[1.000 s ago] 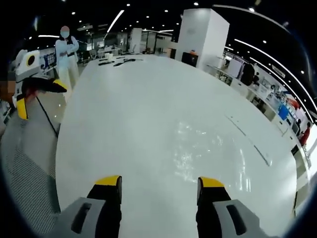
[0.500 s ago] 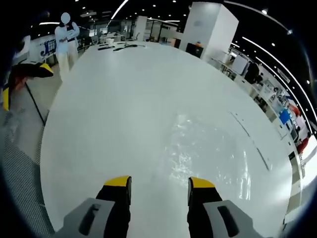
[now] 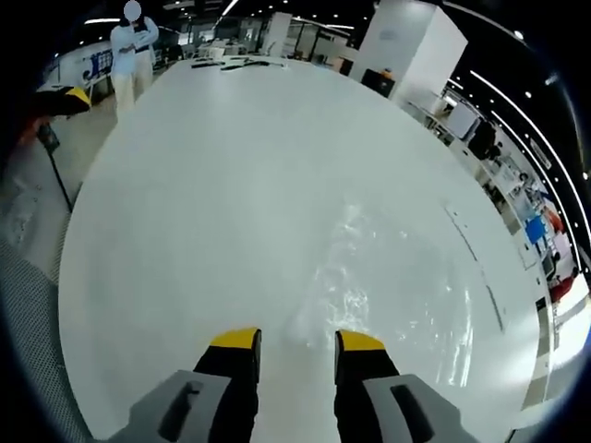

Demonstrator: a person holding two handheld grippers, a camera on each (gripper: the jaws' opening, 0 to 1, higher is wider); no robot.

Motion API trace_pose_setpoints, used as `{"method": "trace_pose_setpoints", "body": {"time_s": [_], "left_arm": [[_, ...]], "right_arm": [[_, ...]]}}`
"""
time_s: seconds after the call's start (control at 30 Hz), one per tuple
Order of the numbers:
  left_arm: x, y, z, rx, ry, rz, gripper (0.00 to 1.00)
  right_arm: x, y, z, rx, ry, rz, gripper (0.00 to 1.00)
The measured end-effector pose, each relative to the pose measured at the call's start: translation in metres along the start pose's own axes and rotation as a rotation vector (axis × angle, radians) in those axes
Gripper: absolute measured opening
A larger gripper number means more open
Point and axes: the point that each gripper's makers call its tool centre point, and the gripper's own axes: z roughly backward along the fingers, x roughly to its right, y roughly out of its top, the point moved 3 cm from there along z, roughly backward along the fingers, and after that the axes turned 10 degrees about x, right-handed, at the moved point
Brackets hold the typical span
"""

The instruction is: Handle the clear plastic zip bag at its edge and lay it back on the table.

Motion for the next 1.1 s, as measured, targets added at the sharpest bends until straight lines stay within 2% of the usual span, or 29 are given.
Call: {"method": "trace_pose_setpoints", "body": {"time_s": [0.03, 0.4, 0.7, 1.0, 1.1], "left_arm": [[-0.0004, -0.0002, 0.0001, 0.000, 0.001, 0.001, 0.70], [-0.0045, -0.0023, 0.0009, 0.001, 0.006, 0.006, 0.70], [-0.0036, -0.0019, 0.0010, -0.001, 0.005, 0.007, 0.70], [-0.0037, -0.0006, 0.0014, 0.004, 0.006, 0.008, 0.70], [-0.0043, -0.0008, 0.0015, 0.005, 0.006, 0.007, 0.70]], "right_arm": [[0.0007, 0.0019, -0.0003, 0.014, -0.003, -0.006, 0.27], [0.0026, 0.0027, -0.0058, -0.008, 0.013, -0.037, 0.13], [0.0033, 0.0003, -0.0039, -0.017, 0.009, -0.052, 0.12], [0.0041, -0.0009, -0.0028, -0.034, 0.020, -0.002, 0.11], [0.0024, 0.0001, -0.0046, -0.065, 0.038, 0.101, 0.07]]}}
